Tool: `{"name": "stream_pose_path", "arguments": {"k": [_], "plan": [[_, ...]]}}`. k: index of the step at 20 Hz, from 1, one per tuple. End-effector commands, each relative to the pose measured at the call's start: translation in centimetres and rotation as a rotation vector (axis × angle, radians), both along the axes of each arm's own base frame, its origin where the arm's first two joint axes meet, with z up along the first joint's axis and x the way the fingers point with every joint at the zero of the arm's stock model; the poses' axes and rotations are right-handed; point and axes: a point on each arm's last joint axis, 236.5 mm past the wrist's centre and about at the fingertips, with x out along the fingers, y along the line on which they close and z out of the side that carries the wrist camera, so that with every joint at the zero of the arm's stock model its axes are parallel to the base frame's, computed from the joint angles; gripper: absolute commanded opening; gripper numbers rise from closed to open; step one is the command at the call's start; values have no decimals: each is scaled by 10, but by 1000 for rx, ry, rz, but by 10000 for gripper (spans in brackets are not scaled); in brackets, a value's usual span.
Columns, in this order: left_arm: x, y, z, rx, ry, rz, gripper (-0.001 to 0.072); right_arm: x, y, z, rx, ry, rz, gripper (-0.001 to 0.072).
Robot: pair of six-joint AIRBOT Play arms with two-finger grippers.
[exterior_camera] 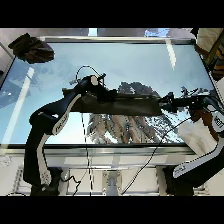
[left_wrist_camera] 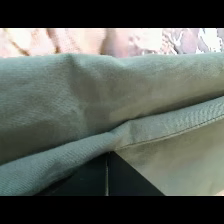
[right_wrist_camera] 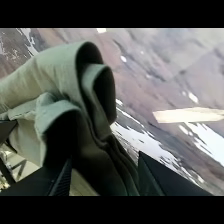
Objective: Fold the shirts.
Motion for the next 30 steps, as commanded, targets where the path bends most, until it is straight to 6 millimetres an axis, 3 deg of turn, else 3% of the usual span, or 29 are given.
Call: {"name": "stream_pose_path", "arguments": {"k": [1,7,11,21,30], "plan": [[0,0,1,-1,0,-1,13,-1,-1,5,36,5,-15,471],[0,-1,1,-4,1,1,12,-10,-13,17,93,5,-25,472],[-1,-5,3,-23,8,8,13,-7,-4,30,143,-45,-3,472],[-1,-6,4,-27,10,9,13,-17,-1,29,148,-24,36,472],[-2,-7,4,-33,14,11,13,-12,-3,31,147,-48,28,471]]}}
